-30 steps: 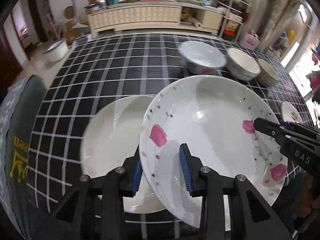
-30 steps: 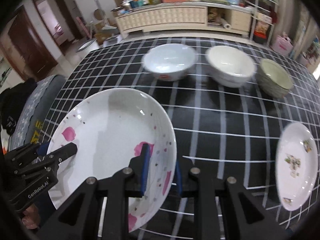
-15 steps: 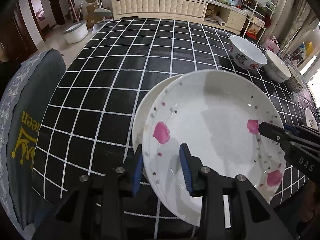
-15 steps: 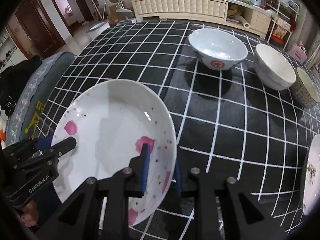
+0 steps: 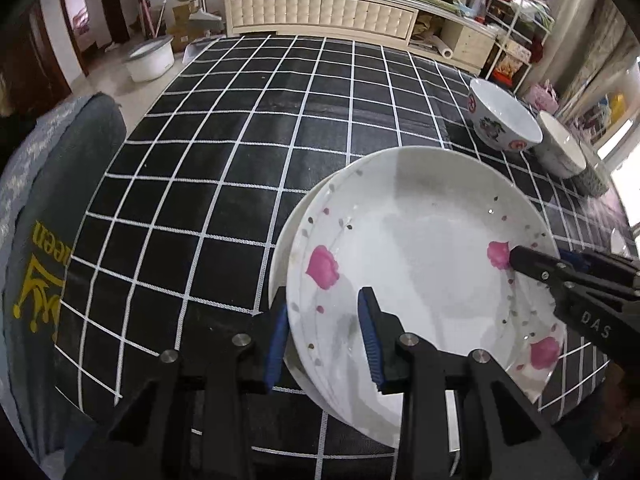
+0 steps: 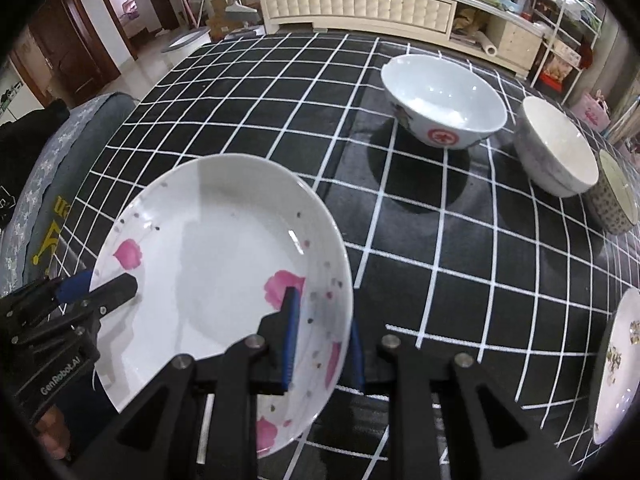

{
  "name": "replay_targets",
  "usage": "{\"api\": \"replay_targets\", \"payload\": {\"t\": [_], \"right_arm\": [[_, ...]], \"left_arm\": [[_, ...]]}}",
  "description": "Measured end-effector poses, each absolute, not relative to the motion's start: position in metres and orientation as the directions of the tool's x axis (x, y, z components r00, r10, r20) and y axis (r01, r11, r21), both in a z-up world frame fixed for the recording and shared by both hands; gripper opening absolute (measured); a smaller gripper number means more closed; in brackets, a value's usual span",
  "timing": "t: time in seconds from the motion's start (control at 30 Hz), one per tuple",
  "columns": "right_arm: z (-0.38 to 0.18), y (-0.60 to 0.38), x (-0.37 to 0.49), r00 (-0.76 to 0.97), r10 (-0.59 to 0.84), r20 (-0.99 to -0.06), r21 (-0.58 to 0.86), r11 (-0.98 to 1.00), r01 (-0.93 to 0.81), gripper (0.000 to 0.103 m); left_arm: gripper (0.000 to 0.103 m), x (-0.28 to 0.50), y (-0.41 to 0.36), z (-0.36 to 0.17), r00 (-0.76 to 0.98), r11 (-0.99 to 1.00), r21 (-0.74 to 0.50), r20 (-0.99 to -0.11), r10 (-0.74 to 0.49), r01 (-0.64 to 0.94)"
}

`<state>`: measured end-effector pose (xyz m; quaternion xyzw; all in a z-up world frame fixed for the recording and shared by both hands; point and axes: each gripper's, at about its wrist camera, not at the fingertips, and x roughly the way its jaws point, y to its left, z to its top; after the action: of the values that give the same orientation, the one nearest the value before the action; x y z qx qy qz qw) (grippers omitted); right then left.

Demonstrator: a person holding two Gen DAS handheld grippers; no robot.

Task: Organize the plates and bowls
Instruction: 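Carry the pink-spotted plate over the plain white plate and lower it on, then open the right gripper and move it toward the cartoon-print plate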

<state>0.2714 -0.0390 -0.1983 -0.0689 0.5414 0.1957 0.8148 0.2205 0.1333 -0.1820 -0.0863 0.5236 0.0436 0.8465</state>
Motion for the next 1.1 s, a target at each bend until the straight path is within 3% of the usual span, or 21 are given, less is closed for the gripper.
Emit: {"api": "replay_targets", "payload": {"t": [0.2,0.33,0.47,0.57,0.73,1.03,1.1], "right_arm": [[-0.198,-0.038,0.267,0.334,0.238,-0.912,0.095,0.915,-0.392,0.028],[-0.198,-0.038,0.263,0.324,0.232,-0.917,0.093,0.915,-0.394,0.041],[-0.197,-0.036,0.258,0.331,0.223,-0.917,0.072,0.908,-0.413,0.044],[-0.196,-0.038,0.257,0.323,0.234,-0.917,0.088,0.909,-0.408,0.044],[-0.182,-0.050,0.251,0.346,0.254,-0.903,0.104,0.911,-0.399,0.058],[-0.152,-0.115,0.241,0.399,0.260,-0.879,0.129,0.937,-0.326,0.060],[-0.147,-0.136,0.239,0.414,0.254,-0.874,0.131,0.944,-0.302,0.060]], "left_arm": [[0.031,0.215,0.135,-0.179,0.449,0.976,-0.125,-0.893,-0.031,-0.180],[0.031,0.209,0.133,-0.177,0.450,0.976,-0.120,-0.893,-0.025,-0.183],[0.032,0.204,0.131,-0.172,0.461,0.981,-0.036,-0.886,0.057,-0.190],[0.032,0.204,0.132,-0.169,0.457,0.983,-0.033,-0.888,0.054,-0.178],[0.032,0.199,0.126,-0.158,0.471,0.984,-0.044,-0.881,0.044,-0.173],[0.035,0.201,0.068,-0.129,0.505,0.996,-0.048,-0.863,-0.003,-0.077],[0.040,0.204,0.049,-0.123,0.508,0.998,-0.052,-0.861,-0.022,-0.046]]}}
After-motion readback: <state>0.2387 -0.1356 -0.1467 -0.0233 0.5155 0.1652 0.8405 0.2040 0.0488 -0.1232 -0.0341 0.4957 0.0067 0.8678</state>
